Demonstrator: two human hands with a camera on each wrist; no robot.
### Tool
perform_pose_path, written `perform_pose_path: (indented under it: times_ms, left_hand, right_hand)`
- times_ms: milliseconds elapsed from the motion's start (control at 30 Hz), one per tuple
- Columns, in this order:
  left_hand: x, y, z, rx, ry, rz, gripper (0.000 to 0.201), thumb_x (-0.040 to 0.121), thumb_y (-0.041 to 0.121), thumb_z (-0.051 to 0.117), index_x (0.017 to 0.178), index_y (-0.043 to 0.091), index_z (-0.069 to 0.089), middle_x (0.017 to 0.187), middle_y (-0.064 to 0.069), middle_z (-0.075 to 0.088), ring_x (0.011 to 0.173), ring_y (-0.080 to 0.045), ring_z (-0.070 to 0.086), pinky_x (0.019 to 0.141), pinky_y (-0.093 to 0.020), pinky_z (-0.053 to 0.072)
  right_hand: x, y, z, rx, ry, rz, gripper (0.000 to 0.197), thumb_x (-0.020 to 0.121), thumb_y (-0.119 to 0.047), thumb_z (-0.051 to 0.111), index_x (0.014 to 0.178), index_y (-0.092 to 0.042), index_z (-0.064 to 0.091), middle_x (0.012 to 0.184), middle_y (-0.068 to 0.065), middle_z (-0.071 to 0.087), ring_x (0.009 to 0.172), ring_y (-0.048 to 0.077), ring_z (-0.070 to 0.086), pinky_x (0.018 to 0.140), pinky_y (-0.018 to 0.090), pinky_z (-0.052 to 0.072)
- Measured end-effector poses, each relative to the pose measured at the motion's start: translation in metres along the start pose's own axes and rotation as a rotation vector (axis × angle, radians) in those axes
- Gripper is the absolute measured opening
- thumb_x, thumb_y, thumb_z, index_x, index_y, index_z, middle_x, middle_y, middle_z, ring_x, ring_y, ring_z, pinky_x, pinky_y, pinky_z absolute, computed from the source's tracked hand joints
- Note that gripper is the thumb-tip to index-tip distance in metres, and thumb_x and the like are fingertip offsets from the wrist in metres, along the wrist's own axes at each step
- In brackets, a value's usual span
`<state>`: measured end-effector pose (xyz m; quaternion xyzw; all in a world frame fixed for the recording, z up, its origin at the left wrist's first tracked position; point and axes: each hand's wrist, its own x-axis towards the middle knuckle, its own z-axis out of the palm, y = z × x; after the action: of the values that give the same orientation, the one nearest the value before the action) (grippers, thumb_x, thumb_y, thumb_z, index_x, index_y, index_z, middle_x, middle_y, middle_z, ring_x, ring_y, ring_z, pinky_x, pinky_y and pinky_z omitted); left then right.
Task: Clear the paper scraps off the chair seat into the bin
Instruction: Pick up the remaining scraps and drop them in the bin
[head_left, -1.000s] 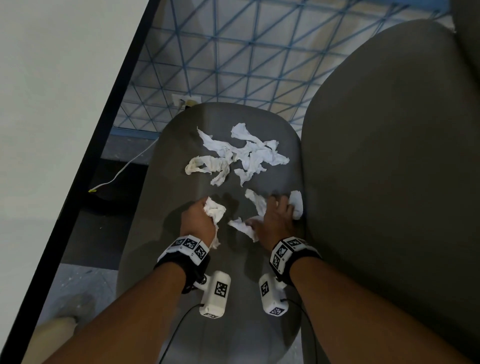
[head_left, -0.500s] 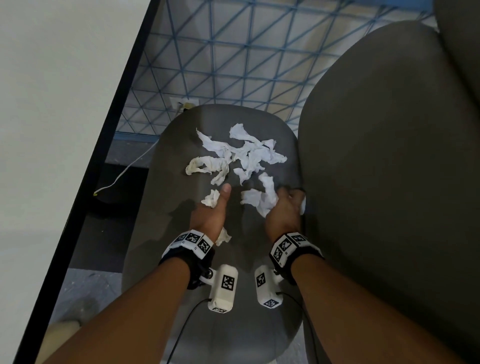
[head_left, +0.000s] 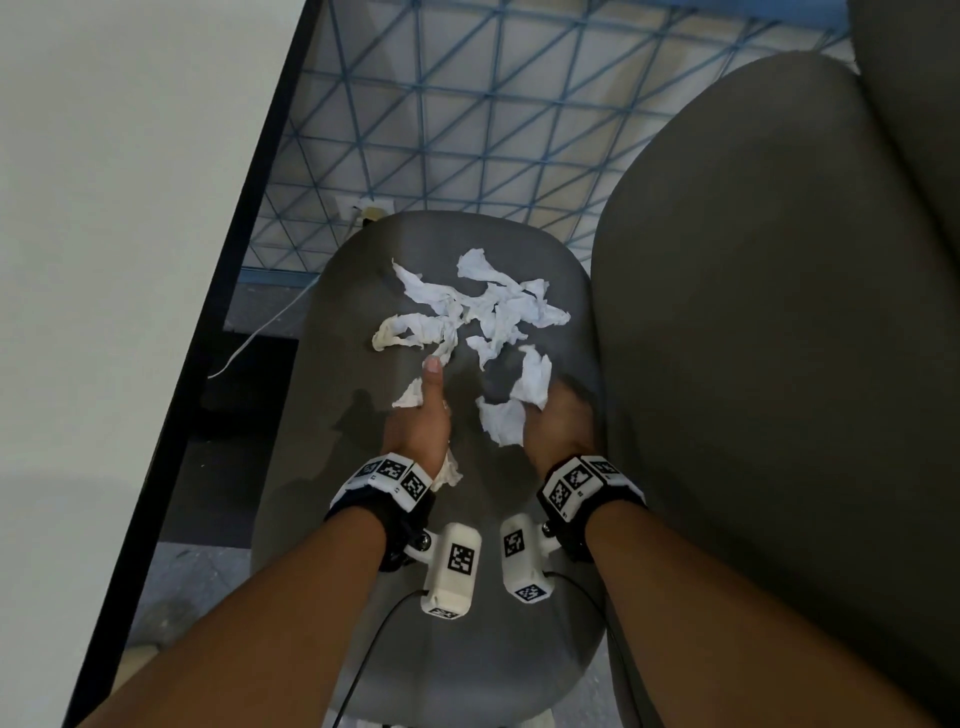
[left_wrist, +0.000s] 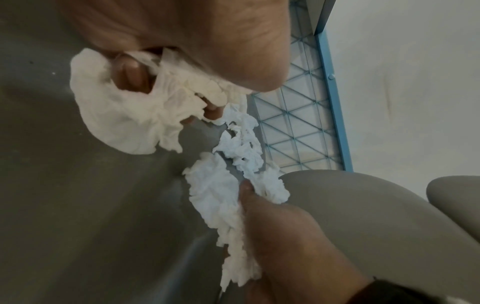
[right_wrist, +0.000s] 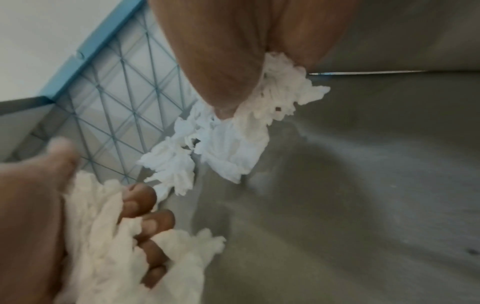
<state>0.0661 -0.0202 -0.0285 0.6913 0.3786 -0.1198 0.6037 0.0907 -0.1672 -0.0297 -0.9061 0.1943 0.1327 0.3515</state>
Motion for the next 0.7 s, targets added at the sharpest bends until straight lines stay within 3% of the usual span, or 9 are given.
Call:
perform_pose_path:
  times_ms: [33,100,133,167,267,333,467,600,700]
  left_hand:
    - [0.000,0.004,0.000,-0.032,0.030,0.009,0.085,0.084,0.082,0.033,0.092,0.009,0.075,0.101,-0.015,0.074,0.098,-0.031,0.069,0.093,-0.034,0.048]
    - [0.003,0.014,-0.002,-0.101,0.076,0.058,0.067,0.093,0.065,0.040,0.097,0.007,0.073,0.102,-0.010,0.074,0.099,-0.028,0.068,0.097,-0.027,0.048]
    - [0.001,0.020,-0.005,-0.094,0.082,0.082,0.054,0.098,0.053,0.043,0.098,0.007,0.071,0.096,-0.007,0.072,0.092,-0.023,0.068,0.091,-0.017,0.048]
    - [-0.003,0.027,-0.009,-0.077,0.080,0.097,0.041,0.101,0.041,0.046,0.093,0.008,0.068,0.086,-0.004,0.069,0.082,-0.019,0.065,0.078,-0.009,0.047]
    - [-0.019,0.040,-0.023,-0.062,0.079,0.148,0.021,0.097,0.022,0.056,0.081,0.016,0.068,0.080,-0.003,0.065,0.080,-0.023,0.063,0.064,-0.020,0.047]
    - [-0.037,0.044,-0.034,-0.114,0.053,0.198,0.015,0.096,0.014,0.056,0.087,0.017,0.068,0.079,-0.006,0.064,0.075,-0.022,0.060,0.057,-0.023,0.049]
    - [-0.079,0.042,-0.055,-0.217,-0.008,0.336,0.023,0.096,-0.002,0.047,0.098,0.007,0.069,0.068,-0.008,0.060,0.065,-0.025,0.057,0.071,-0.037,0.049]
    - [-0.123,0.045,-0.080,-0.270,0.070,0.408,0.023,0.099,0.008,0.052,0.094,0.008,0.075,0.059,0.002,0.061,0.063,-0.022,0.061,0.071,-0.037,0.055]
    - [-0.159,0.050,-0.106,-0.266,0.140,0.419,0.031,0.100,0.022,0.054,0.083,0.009,0.075,0.058,0.006,0.063,0.063,-0.020,0.062,0.077,-0.045,0.057]
  right_hand:
    - [-0.003,-0.009,-0.005,0.038,0.010,-0.014,0.031,0.095,-0.029,0.064,0.114,-0.006,0.070,0.116,0.018,0.072,0.110,0.036,0.067,0.092,0.036,0.053]
    - [-0.012,-0.029,-0.016,0.112,0.012,0.028,0.057,0.091,-0.061,0.058,0.105,-0.008,0.074,0.105,0.014,0.075,0.101,0.033,0.069,0.085,0.034,0.054]
    - [-0.016,-0.038,-0.022,0.157,0.010,0.067,0.068,0.089,-0.071,0.050,0.103,-0.008,0.074,0.101,0.010,0.073,0.097,0.030,0.068,0.083,0.032,0.051]
    - [-0.019,-0.046,-0.029,0.202,0.012,0.091,0.073,0.091,-0.074,0.042,0.102,-0.008,0.073,0.098,0.009,0.070,0.094,0.028,0.065,0.084,0.031,0.048]
    - [-0.029,-0.065,-0.045,0.304,0.021,0.099,0.067,0.101,-0.061,0.031,0.096,-0.007,0.070,0.095,0.019,0.066,0.092,0.032,0.062,0.086,0.032,0.045]
    - [-0.034,-0.070,-0.053,0.360,0.057,0.046,0.052,0.099,-0.048,0.045,0.096,-0.004,0.072,0.100,0.016,0.073,0.096,0.033,0.067,0.087,0.033,0.049]
    - [-0.065,-0.078,-0.070,0.424,0.032,-0.077,0.028,0.092,-0.035,0.067,0.077,-0.011,0.068,0.069,-0.002,0.064,0.072,0.021,0.061,0.072,0.027,0.045]
    - [-0.104,-0.091,-0.084,0.395,-0.034,-0.214,0.035,0.089,-0.031,0.070,0.063,-0.007,0.064,0.049,-0.007,0.056,0.053,0.018,0.050,0.061,0.035,0.048]
    - [-0.144,-0.114,-0.091,0.421,-0.115,-0.342,0.021,0.093,-0.018,0.065,0.074,-0.014,0.073,0.060,-0.006,0.065,0.056,0.010,0.056,0.059,0.026,0.049]
